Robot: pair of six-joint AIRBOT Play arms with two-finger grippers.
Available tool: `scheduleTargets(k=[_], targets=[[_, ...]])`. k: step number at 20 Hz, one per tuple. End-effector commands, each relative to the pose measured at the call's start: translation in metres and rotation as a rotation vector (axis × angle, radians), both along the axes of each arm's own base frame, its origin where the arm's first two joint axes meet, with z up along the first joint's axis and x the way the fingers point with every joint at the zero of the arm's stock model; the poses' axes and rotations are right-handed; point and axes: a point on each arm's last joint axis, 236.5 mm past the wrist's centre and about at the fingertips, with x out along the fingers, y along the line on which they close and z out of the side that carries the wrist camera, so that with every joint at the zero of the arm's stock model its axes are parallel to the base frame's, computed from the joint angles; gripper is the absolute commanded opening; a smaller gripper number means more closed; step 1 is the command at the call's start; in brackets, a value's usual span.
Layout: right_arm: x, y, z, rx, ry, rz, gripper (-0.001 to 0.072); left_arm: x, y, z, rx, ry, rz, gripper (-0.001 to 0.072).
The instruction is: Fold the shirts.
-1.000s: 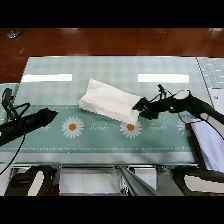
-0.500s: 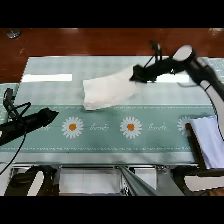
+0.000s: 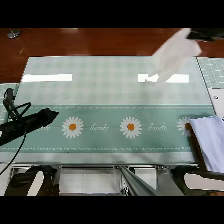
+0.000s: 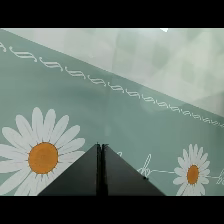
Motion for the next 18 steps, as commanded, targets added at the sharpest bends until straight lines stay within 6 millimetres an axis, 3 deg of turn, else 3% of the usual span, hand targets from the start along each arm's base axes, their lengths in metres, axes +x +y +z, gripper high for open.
scheduleTargets(k=[1,4,6,9,12,14,16,17,18], targets=[[-0.058,-0.09,0.001,0.002,0.118,-0.293,0.0022,0.001,0.001,0.0,0.002,-0.003,0.001,0.0026],[-0.125,-0.14,-0.018,0.018,0.294,-0.474,0.0022,0.001,0.001,0.0,0.01,-0.008,-0.007,0.0025],[-0.163,-0.168,-0.018,-0.023,0.305,-0.602,0.0022,0.001,0.001,0.0,0.026,-0.019,-0.025,0.0025],[-0.244,-0.202,-0.034,-0.135,0.391,-0.824,0.0022,0.002,0.002,0.001,0.027,-0.024,-0.019,0.0025],[-0.337,-0.215,-0.063,-0.166,0.484,-1.127,0.0022,0.004,0.003,0.002,0.03,-0.033,-0.012,0.0025],[-0.375,-0.213,-0.082,-0.144,0.465,-1.28,0.0022,0.004,0.003,0.002,0.029,-0.033,-0.012,0.0025],[-0.397,-0.207,-0.104,-0.134,0.453,-1.348,0.004,0.004,0.003,0.002,0.03,-0.034,-0.011,0.0025],[-0.406,-0.202,-0.117,-0.125,0.481,-1.365,0.0264,0.005,0.004,0.002,0.031,-0.037,-0.009,0.0025],[-0.412,-0.2,-0.128,-0.115,0.517,-1.371,0.0592,0.007,0.005,0.003,0.034,-0.044,-0.005,0.0025]])
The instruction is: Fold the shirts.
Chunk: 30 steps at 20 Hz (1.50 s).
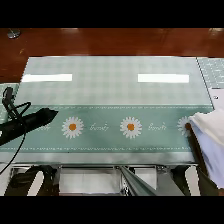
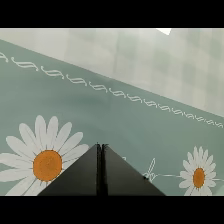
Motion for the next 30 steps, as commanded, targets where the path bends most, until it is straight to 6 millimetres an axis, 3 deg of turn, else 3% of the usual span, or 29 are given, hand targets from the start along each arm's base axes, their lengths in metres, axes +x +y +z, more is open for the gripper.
scheduleTargets(k=[1,3,4,5,6,7,8,10,11,12,13,15,16,17,19,21,24,27,30], targets=[[-0.028,0.007,-0.035,0.019,0.026,-0.096,0.0624,0.009,0.007,0.006,0.043,-0.057,-0.002,0.0025],[0.023,-0.003,-0.025,0.02,-0.133,0.008,0.0618,0.033,0.027,0.043,0.108,-0.185,0.037,0.0025],[0.06,-0.009,-0.008,0.005,-0.255,0.067,0.0608,0.047,0.037,0.071,0.119,-0.232,0.063,0.0025],[0.104,-0.011,0.015,0.003,-0.386,0.142,0.0556,0.061,0.044,0.101,0.13,-0.281,0.075,0.0025],[0.151,-0.005,0.04,0.019,-0.521,0.235,0.0394,0.076,0.047,0.13,0.14,-0.328,0.074,0.0025],[0.202,0.013,0.07,0.049,-0.664,0.379,0.0165,0.092,0.045,0.162,0.146,-0.373,0.056,0.0025],[0.257,0.042,0.104,0.073,-0.815,0.569,0.0022,0.106,0.036,0.19,0.147,-0.406,0.016,0.0025],[0.331,0.114,0.145,0.102,-0.975,0.864,0.0022,0.127,-0.001,0.229,0.136,-0.445,-0.111,0.0025],[0.356,0.156,0.142,0.096,-0.965,1.036,0.0022,0.136,-0.024,0.239,0.128,-0.462,-0.176,0.0025],[0.368,0.197,0.12,0.114,-0.896,1.191,0.0023,0.141,-0.052,0.238,0.135,-0.473,-0.26,0.0025],[0.372,0.233,0.077,0.14,-0.753,1.321,0.0023,0.144,-0.077,0.222,0.128,-0.449,-0.323,0.0025],[0.37,0.273,-0.017,0.162,-0.465,1.423,0.0022,0.147,-0.112,0.157,0.149,-0.301,-0.408,0.0024],[0.365,0.276,-0.066,0.133,-0.313,1.447,0.0023,0.149,-0.114,0.115,0.184,-0.191,-0.41,0.0024],[0.359,0.267,-0.106,0.095,-0.175,1.432,0.0022,0.15,-0.108,0.08,0.222,-0.088,-0.398,0.0024],[0.348,0.245,-0.153,0.069,0.001,1.374,0.0022,0.15,-0.092,0.028,0.266,0.087,-0.364,0.0024],[0.346,0.236,-0.165,0.093,0.023,1.294,0.0023,0.152,-0.087,0.008,0.273,0.135,-0.361,0.0025],[0.351,0.233,-0.164,0.083,-0.004,1.264,0.0022,0.159,-0.083,0.012,0.279,0.113,-0.353,0.0025],[0.35,0.234,-0.164,0.091,-0.006,1.262,0.0023,0.149,-0.078,0.008,0.275,0.166,-0.366,0.0025],[0.351,0.234,-0.164,0.089,-0.006,1.262,0.0023,0.151,-0.079,0.007,0.275,0.162,-0.363,0.0025]])
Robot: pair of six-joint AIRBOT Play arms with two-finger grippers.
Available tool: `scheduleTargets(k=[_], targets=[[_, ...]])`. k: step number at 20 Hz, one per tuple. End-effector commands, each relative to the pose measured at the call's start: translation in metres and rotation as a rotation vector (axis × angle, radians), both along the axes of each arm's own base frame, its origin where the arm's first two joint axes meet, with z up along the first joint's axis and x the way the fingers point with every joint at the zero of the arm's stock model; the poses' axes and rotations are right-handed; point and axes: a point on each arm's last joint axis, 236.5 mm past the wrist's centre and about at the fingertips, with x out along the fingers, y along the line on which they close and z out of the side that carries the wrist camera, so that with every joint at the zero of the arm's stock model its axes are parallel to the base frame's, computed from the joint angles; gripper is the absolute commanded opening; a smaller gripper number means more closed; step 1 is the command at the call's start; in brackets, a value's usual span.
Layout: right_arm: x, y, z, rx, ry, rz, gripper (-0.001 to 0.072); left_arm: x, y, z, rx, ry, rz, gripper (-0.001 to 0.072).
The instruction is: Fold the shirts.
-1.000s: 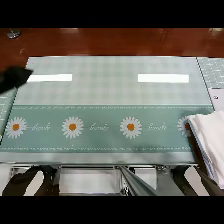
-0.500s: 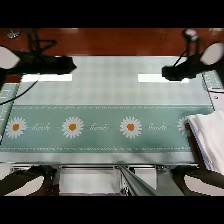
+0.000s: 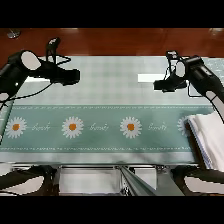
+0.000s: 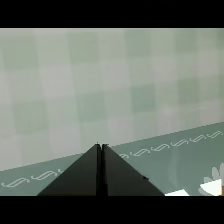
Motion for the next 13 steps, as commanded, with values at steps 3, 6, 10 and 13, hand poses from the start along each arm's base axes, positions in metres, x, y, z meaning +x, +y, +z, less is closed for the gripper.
scheduleTargets(k=[3,6,10,13], targets=[[0.0,-0.0018,-0.0019,-0.01,0.002,-0.007,0.0022,-0.0019,0.0021,-0.0095,0.011,0.032,0.0,0.0026],[0.0001,-0.0018,-0.0019,-0.01,0.002,-0.007,0.0023,-0.0018,0.0021,-0.0115,0.012,0.036,0.0,0.0026],[0.0,-0.0018,-0.0019,-0.01,0.002,-0.007,0.0023,-0.0016,0.002,-0.0149,0.013,0.044,0.0,0.0025],[0.0001,-0.0018,-0.0019,-0.01,0.002,-0.007,0.0022,-0.0015,0.002,-0.016,0.014,0.046,0.0,0.0025]])
